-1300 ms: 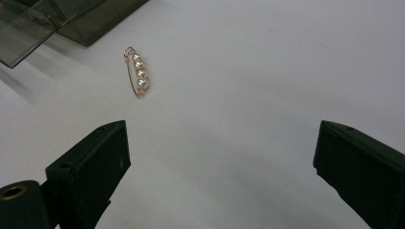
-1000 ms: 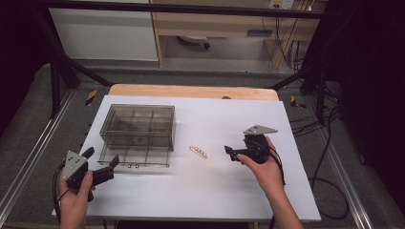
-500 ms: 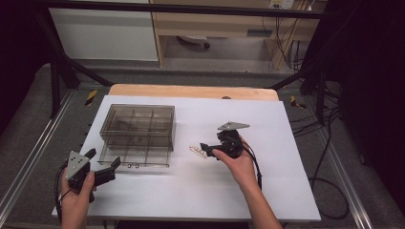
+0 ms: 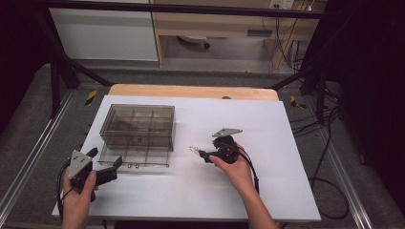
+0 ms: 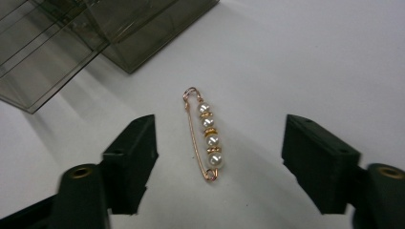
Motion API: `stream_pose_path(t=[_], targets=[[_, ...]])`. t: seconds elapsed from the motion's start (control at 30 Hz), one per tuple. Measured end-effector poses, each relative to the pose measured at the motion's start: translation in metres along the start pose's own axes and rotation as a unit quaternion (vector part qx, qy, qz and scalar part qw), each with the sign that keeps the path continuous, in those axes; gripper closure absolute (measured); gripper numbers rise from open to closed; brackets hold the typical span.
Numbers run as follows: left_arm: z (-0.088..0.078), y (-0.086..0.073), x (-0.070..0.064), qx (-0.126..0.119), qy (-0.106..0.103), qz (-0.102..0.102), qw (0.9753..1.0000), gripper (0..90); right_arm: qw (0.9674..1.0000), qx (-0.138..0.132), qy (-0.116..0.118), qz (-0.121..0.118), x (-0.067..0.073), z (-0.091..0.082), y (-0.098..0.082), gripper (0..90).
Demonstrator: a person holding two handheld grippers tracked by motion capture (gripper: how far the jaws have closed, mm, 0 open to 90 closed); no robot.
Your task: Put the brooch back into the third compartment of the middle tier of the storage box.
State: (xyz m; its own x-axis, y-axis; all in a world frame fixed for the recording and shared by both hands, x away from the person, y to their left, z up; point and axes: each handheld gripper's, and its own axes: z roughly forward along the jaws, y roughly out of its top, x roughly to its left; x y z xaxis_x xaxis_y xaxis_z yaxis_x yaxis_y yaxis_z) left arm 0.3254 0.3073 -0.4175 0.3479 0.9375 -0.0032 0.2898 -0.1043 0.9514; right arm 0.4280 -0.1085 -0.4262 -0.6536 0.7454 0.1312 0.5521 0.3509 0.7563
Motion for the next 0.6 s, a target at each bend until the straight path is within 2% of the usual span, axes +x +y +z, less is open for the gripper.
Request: stream_pose_path(t=[0.07,0.13,0.37,0.6], targets=[[-0.001,0.001,-0.002,-0.003,-0.001,0.006,1.0000,4.8,1.0000,0.006,0.004,-0.005,0.002,0.001,-0.001,36.7],[0.000,0.000,-0.001,-0.001,-0.001,0.001,1.0000,4.8,0.9999,0.005,0.004,-0.011,0.003,0.001,-0.001,38.9],[-0.001,-0.002,0.003,0.005,0.003,-0.011,0.9999,4.9,0.9999,0.009,-0.008,-0.006,0.001,0.005,-0.003,44.1],[0.000,-0.001,0.003,0.008,0.005,-0.008,0.9999,5.0,0.9998,0.014,-0.010,-0.008,0.002,0.010,-0.004,46.9]])
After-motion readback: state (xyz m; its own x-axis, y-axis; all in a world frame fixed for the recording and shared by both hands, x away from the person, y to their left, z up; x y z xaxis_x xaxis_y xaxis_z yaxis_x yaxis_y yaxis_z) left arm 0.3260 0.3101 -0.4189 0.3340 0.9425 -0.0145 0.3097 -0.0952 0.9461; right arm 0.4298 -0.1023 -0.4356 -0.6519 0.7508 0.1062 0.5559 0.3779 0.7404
